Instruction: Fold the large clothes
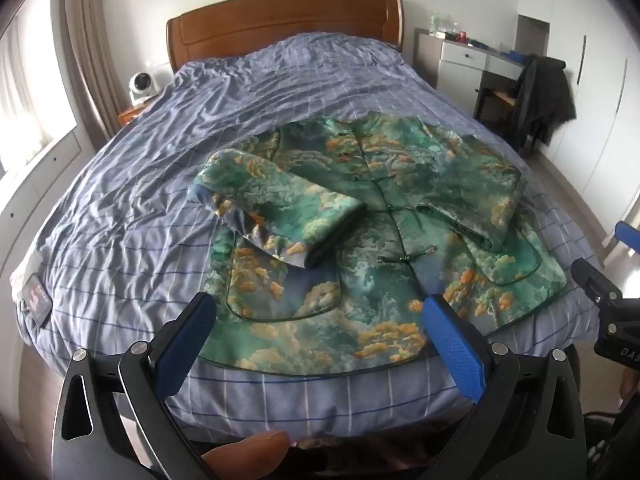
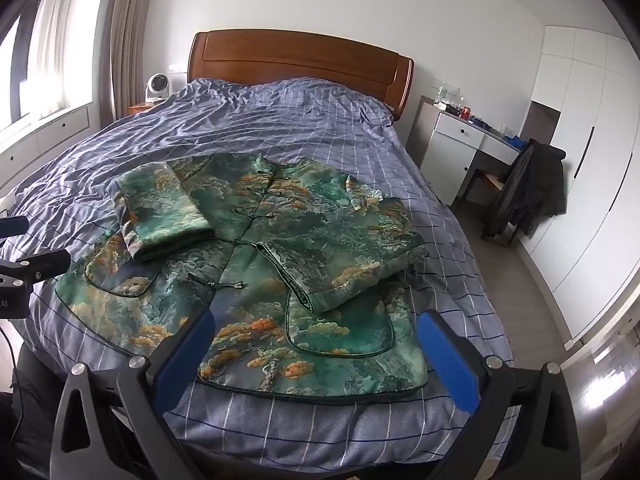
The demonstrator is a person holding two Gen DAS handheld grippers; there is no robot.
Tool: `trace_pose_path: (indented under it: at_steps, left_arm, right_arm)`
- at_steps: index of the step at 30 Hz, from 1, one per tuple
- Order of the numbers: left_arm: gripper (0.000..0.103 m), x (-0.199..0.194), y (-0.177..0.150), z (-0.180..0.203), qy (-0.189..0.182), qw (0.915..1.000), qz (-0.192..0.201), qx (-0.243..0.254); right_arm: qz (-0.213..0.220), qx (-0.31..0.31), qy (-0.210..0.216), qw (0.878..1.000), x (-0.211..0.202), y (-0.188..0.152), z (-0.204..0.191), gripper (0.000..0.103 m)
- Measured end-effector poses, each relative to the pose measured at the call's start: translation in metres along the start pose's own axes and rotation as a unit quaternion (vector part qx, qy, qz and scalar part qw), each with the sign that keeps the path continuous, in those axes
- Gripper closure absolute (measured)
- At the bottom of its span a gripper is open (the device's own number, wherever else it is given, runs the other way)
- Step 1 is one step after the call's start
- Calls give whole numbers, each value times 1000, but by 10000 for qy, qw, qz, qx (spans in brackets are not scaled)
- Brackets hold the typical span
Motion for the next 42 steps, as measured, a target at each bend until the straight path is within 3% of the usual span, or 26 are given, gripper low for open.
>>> trace_pose_path:
  at_steps: [42]
  left_arm:
    - [0,-1,0,0,4,10000,-3,-6]
  right_arm:
    - [-5,-2,70,10000,-3,-1,-3,0]
Point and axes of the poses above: each gripper's, at about its wrist camera, not at the fingertips, and x roughly the way its jaws point, z to its right, y to its top, the point moved 9 cm from there along x, roughly the way its jaws point, and after that the axes turned 3 degrees about -x, right-handed, at the moved point
